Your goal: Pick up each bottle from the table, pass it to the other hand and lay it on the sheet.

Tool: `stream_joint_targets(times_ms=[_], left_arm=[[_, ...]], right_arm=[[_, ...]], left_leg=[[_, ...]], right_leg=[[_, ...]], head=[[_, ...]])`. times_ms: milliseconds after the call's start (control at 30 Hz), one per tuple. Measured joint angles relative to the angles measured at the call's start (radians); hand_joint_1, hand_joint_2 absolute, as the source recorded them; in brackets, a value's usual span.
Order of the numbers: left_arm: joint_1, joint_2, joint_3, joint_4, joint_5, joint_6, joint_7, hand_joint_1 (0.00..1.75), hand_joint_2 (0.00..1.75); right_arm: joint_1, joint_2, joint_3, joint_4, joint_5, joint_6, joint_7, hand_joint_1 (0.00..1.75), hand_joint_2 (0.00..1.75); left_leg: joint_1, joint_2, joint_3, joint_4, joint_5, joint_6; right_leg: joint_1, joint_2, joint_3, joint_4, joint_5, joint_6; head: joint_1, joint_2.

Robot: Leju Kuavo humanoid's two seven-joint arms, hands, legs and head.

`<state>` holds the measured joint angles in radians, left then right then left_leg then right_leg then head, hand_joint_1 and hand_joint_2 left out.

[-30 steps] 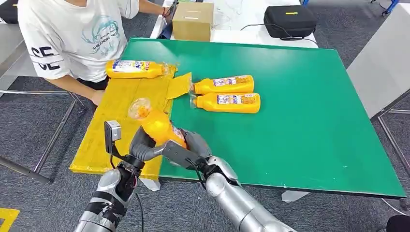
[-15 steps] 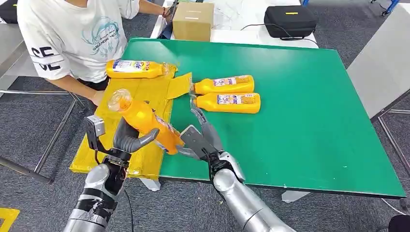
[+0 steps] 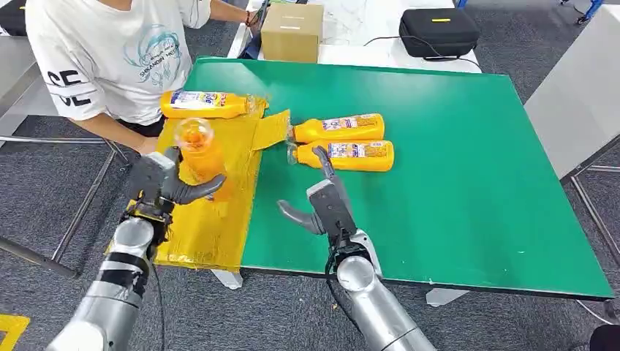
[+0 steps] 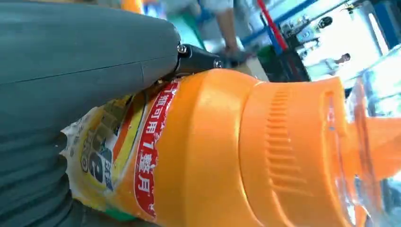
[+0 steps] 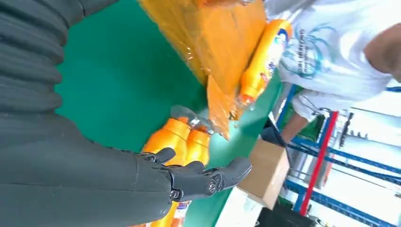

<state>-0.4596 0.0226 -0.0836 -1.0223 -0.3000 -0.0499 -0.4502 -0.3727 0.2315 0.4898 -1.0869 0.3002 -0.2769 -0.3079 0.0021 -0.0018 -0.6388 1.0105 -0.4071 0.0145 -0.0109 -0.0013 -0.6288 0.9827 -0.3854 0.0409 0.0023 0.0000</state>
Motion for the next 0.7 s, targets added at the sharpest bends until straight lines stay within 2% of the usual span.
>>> stream_joint_targets(times_ms=[333, 700], left_arm=[[-0.078, 0.054, -0.019, 0.116, -0.102, 0.027, -0.008, 1.75, 1.75], [-0.215, 0.151, -0.190, 0.296, -0.536, 0.158, -0.011, 1.75, 1.75]], right_arm=[[0.006, -0.003, -0.005, -0.035, -0.004, 0.009, -0.001, 0.00, 1.75], [0.006, -0.008, -0.005, -0.050, -0.016, 0.052, -0.001, 0.00, 1.75]], left_leg=[[0.000, 0.001, 0.000, 0.000, 0.000, 0.000], [0.000, 0.001, 0.000, 0.000, 0.000, 0.000]], right_leg=[[0.000, 0.000, 0.000, 0.000, 0.000, 0.000], [0.000, 0.000, 0.000, 0.001, 0.000, 0.000]], head=[[0.000, 0.000], [0.000, 0.000]])
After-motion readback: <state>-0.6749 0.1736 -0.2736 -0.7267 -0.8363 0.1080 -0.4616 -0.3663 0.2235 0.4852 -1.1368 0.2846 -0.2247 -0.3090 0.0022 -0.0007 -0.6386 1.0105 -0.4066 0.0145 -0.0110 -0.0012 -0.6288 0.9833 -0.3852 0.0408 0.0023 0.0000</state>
